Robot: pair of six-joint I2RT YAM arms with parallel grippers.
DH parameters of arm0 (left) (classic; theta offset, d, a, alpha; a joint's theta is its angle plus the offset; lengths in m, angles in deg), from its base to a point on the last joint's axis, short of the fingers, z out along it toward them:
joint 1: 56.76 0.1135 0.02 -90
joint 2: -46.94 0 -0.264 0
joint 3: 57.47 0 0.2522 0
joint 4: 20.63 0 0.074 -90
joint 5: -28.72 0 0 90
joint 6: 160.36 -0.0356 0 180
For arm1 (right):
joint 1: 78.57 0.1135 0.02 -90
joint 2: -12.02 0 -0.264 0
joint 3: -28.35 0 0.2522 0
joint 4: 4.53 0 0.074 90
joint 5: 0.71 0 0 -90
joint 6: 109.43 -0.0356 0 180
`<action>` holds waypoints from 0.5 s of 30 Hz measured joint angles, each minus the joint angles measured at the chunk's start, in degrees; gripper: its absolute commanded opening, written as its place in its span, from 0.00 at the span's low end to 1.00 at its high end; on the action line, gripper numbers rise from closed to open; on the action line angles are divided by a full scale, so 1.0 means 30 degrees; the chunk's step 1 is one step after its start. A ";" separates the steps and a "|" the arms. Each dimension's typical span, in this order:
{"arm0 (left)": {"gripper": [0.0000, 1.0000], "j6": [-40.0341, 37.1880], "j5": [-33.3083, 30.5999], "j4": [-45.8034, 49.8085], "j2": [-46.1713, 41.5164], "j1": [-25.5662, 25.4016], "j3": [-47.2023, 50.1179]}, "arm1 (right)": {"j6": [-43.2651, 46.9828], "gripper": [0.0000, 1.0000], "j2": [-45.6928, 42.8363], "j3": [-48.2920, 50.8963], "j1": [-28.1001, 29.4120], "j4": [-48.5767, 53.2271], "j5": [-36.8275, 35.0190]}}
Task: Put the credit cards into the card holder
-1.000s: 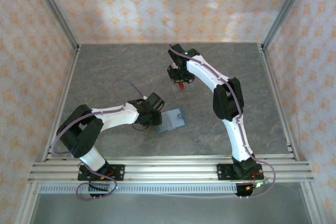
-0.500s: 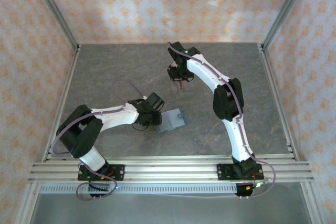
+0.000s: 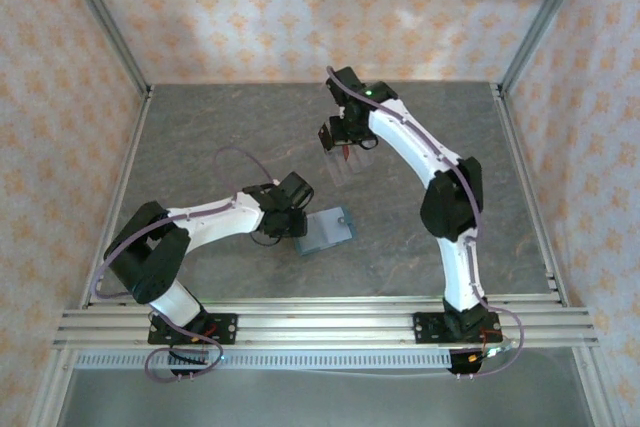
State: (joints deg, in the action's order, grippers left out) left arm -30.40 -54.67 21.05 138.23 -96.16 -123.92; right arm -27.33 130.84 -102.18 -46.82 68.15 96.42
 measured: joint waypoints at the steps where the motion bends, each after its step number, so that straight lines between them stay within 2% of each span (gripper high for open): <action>1: 0.45 -0.0007 0.0000 0.0051 -0.0051 0.0000 -0.0102 | -0.0058 0.00 -0.0605 0.0670 0.0051 -0.0277 0.0182; 6: 0.45 -0.0153 0.0007 0.0357 -0.0219 -0.0066 -0.0794 | -0.0583 0.00 -0.4109 0.6120 0.0291 -0.2754 0.2251; 15: 0.41 -0.0357 -0.0022 0.0430 0.0627 -0.0372 -0.1027 | -0.2528 0.00 -0.8240 1.4528 0.0299 -0.8276 0.6091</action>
State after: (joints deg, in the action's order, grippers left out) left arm -31.47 -54.73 22.34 140.11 -97.27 -127.00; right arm -34.91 106.12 -58.60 -45.92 43.32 114.70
